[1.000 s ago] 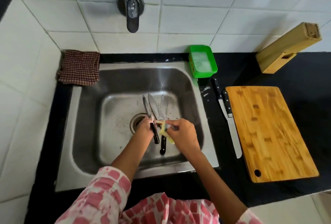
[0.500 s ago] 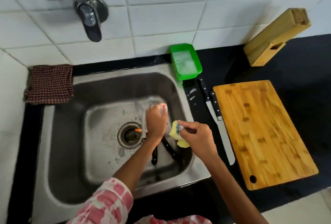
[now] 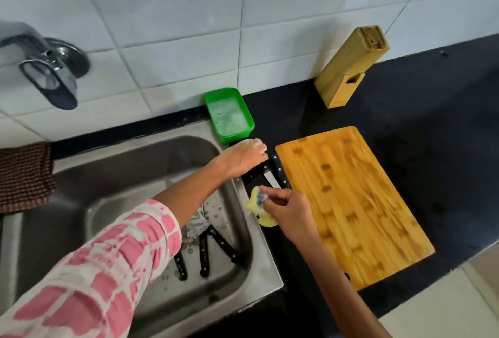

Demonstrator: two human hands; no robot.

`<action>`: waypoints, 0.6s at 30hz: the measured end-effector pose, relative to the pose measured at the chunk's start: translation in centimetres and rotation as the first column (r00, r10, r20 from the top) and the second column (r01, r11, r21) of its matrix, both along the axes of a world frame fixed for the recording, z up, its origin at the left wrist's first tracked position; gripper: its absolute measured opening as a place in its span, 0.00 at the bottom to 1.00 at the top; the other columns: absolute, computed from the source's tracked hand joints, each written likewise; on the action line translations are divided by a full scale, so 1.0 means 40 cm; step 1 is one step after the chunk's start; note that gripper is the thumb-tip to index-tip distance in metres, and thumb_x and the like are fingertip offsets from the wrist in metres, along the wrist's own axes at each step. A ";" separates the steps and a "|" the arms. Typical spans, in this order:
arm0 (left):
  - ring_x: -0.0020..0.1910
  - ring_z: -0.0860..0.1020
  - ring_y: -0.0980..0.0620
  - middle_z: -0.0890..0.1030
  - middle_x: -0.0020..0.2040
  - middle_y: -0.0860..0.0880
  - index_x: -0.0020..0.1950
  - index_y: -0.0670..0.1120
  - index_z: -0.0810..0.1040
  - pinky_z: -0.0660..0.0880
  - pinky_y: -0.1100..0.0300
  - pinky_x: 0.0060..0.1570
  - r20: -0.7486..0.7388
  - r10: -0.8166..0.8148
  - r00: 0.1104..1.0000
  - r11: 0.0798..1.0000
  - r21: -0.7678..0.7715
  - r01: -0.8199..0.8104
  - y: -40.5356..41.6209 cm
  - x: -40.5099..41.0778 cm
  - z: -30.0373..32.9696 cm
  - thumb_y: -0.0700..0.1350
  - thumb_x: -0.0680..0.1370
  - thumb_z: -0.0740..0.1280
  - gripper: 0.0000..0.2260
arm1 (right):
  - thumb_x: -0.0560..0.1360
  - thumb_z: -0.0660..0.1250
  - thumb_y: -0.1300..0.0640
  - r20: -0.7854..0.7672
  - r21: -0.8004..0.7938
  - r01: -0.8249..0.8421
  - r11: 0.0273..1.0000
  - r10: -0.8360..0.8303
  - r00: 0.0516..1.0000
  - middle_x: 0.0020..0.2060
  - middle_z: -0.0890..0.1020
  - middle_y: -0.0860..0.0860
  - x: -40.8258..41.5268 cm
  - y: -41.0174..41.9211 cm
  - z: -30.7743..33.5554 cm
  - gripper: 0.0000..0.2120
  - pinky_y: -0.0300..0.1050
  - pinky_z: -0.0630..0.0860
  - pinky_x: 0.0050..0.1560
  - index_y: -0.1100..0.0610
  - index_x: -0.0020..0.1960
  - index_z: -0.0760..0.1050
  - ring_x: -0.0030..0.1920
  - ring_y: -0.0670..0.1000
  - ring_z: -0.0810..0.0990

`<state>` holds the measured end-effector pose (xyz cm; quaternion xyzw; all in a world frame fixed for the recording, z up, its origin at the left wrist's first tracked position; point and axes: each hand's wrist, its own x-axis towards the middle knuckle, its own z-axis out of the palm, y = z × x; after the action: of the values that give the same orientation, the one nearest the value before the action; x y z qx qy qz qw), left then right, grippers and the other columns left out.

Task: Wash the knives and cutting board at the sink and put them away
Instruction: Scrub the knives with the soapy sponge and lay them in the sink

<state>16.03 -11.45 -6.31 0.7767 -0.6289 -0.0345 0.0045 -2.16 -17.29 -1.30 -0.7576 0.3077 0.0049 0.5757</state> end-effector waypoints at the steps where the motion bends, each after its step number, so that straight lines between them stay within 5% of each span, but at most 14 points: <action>1: 0.50 0.74 0.45 0.77 0.46 0.44 0.51 0.39 0.77 0.71 0.53 0.50 -0.013 -0.005 1.000 1.000 0.001 0.005 -0.001 0.000 0.005 0.41 0.79 0.57 0.11 | 0.73 0.68 0.64 -0.007 0.001 0.009 1.000 -0.009 1.000 0.32 0.80 0.44 0.000 -0.002 -0.003 0.12 0.27 0.66 0.26 0.56 0.55 0.81 0.24 0.37 0.72; 4: 0.43 0.77 0.46 0.78 0.39 0.45 0.45 0.41 0.78 0.73 0.53 0.49 0.074 -0.070 0.995 0.996 -0.043 0.073 0.026 -0.015 0.022 0.34 0.71 0.66 0.05 | 0.72 0.68 0.64 -0.016 -0.007 0.030 1.000 -0.030 0.999 0.35 0.82 0.47 0.002 -0.002 -0.006 0.13 0.31 0.70 0.29 0.56 0.55 0.81 0.30 0.41 0.74; 6: 0.36 0.77 0.47 0.77 0.34 0.47 0.42 0.43 0.78 0.77 0.53 0.51 0.162 -0.048 0.986 0.996 -0.067 0.060 0.073 -0.031 0.012 0.32 0.62 0.70 0.12 | 0.73 0.68 0.65 0.014 -0.030 0.068 0.997 -0.067 0.998 0.37 0.82 0.46 0.004 -0.002 -0.002 0.13 0.30 0.72 0.31 0.56 0.55 0.81 0.32 0.39 0.75; 8: 0.35 0.78 0.48 0.78 0.38 0.47 0.47 0.43 0.78 0.78 0.51 0.51 0.178 0.035 0.983 0.998 -0.057 -0.026 0.133 -0.060 0.007 0.35 0.64 0.69 0.12 | 0.73 0.68 0.63 0.048 -0.090 0.123 0.988 -0.119 0.992 0.38 0.83 0.48 0.009 -0.004 -0.003 0.13 0.34 0.73 0.33 0.55 0.57 0.80 0.34 0.42 0.76; 10: 0.34 0.79 0.49 0.79 0.41 0.46 0.50 0.42 0.78 0.78 0.55 0.37 0.084 0.168 0.982 0.985 -0.064 -0.163 0.212 -0.107 0.006 0.40 0.73 0.66 0.08 | 0.74 0.67 0.62 0.063 -0.173 0.186 0.967 -0.177 0.982 0.40 0.83 0.56 0.019 0.007 -0.005 0.14 0.39 0.70 0.31 0.55 0.59 0.79 0.32 0.46 0.73; 13: 0.29 0.80 0.50 0.80 0.42 0.45 0.49 0.41 0.78 0.73 0.59 0.20 -0.061 0.403 0.913 0.910 -0.080 -0.407 0.312 -0.199 0.030 0.46 0.78 0.54 0.15 | 0.75 0.65 0.62 0.109 -0.350 0.121 0.929 -0.087 0.990 0.41 0.81 0.57 0.043 0.082 -0.005 0.13 0.42 0.72 0.33 0.57 0.59 0.79 0.33 0.46 0.73; 15: 0.37 0.82 0.47 0.78 0.48 0.46 0.55 0.43 0.74 0.73 0.56 0.29 -0.186 0.563 0.806 0.818 -0.016 -0.575 0.360 -0.258 0.049 0.49 0.80 0.53 0.15 | 0.74 0.65 0.63 0.132 -0.502 -0.069 0.862 0.156 0.979 0.42 0.79 0.55 0.048 0.177 -0.005 0.09 0.45 0.76 0.41 0.60 0.53 0.81 0.39 0.50 0.77; 18: 0.49 0.80 0.44 0.76 0.58 0.47 0.63 0.46 0.70 0.73 0.53 0.44 -0.298 0.721 0.626 0.676 0.107 -0.729 0.427 -0.306 0.051 0.52 0.81 0.55 0.15 | 0.67 0.71 0.67 0.053 -0.716 -0.242 0.655 0.397 0.916 0.37 0.79 0.56 0.064 0.251 -0.030 0.08 0.42 0.76 0.36 0.60 0.45 0.82 0.39 0.56 0.79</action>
<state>3.78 5.63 -4.28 0.9474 -0.2543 -0.1459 0.1280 0.39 -7.25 -2.50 -0.9560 0.0869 -0.0877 0.2661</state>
